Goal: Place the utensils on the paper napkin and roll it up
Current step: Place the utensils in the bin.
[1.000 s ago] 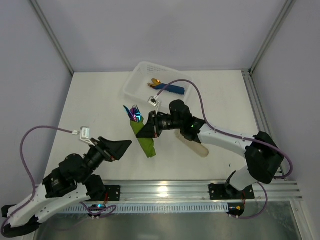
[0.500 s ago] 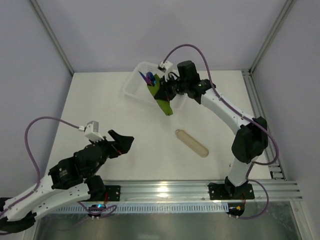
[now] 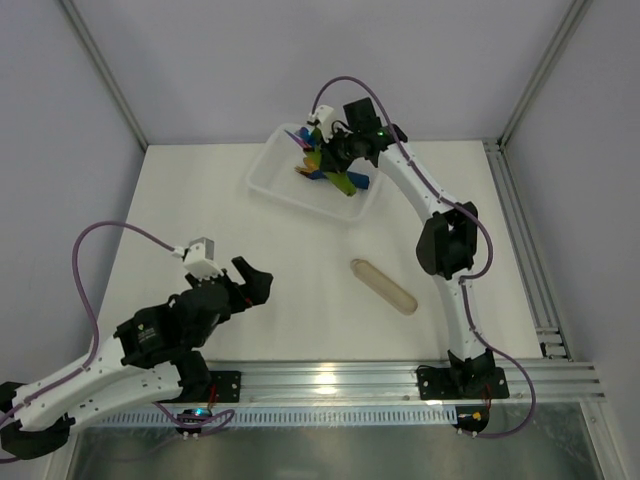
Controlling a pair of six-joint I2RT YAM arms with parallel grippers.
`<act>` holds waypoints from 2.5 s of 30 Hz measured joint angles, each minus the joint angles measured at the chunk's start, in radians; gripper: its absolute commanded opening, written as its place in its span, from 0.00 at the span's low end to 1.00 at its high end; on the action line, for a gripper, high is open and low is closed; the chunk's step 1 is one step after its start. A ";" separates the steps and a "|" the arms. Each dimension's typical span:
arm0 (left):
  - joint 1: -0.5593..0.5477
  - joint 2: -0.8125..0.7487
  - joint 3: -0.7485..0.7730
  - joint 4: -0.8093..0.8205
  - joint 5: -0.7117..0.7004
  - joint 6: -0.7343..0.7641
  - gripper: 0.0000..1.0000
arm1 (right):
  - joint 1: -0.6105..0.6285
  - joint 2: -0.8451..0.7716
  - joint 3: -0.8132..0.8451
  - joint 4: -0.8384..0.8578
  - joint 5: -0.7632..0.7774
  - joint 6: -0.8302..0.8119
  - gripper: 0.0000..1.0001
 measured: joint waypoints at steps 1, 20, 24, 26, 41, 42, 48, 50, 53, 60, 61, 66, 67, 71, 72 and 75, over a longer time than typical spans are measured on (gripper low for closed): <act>0.000 0.005 0.000 0.000 -0.005 0.013 0.99 | -0.010 0.003 0.001 -0.001 0.000 -0.003 0.04; 0.000 0.018 0.007 0.045 -0.025 0.069 0.99 | -0.021 0.111 -0.045 0.016 -0.069 0.028 0.04; 0.000 0.009 0.003 0.048 -0.025 0.064 0.99 | -0.006 0.118 -0.069 0.018 -0.084 0.055 0.04; 0.000 -0.004 -0.005 0.048 -0.025 0.061 0.99 | 0.003 0.118 -0.077 0.020 -0.094 0.070 0.04; 0.000 -0.062 -0.020 0.031 -0.025 0.035 0.99 | 0.088 0.117 -0.199 0.095 -0.204 0.208 0.03; 0.000 -0.063 -0.021 0.029 -0.025 0.034 0.99 | 0.093 0.117 -0.213 0.100 -0.218 0.224 0.04; 0.000 -0.076 -0.025 0.009 -0.025 0.031 0.99 | 0.113 0.117 -0.236 0.144 -0.272 0.321 0.04; 0.000 -0.086 -0.025 0.004 -0.025 0.030 0.99 | 0.112 0.117 -0.231 0.153 -0.289 0.346 0.04; 0.000 -0.100 -0.026 -0.002 -0.025 0.027 0.99 | 0.098 0.117 -0.219 0.157 -0.319 0.367 0.04; 0.000 -0.109 -0.027 -0.008 -0.028 0.016 0.99 | 0.048 0.121 -0.183 0.133 -0.373 0.353 0.03; 0.000 -0.109 -0.027 -0.008 -0.028 0.016 0.99 | 0.042 0.125 -0.179 0.130 -0.378 0.349 0.04; 0.000 -0.095 -0.027 -0.006 -0.027 0.017 0.99 | 0.034 0.171 -0.165 0.121 -0.410 0.340 0.04; 0.000 -0.090 -0.027 -0.006 -0.027 0.017 0.99 | 0.035 0.180 -0.164 0.118 -0.414 0.340 0.04; 0.000 -0.074 -0.027 0.003 -0.027 0.017 0.99 | 0.042 0.219 -0.163 0.113 -0.435 0.340 0.04; 0.000 -0.073 -0.028 0.006 -0.027 0.017 0.99 | 0.042 0.226 -0.163 0.112 -0.439 0.341 0.03; 0.000 -0.072 -0.029 0.012 -0.027 0.017 0.99 | 0.043 0.233 -0.156 0.101 -0.451 0.340 0.03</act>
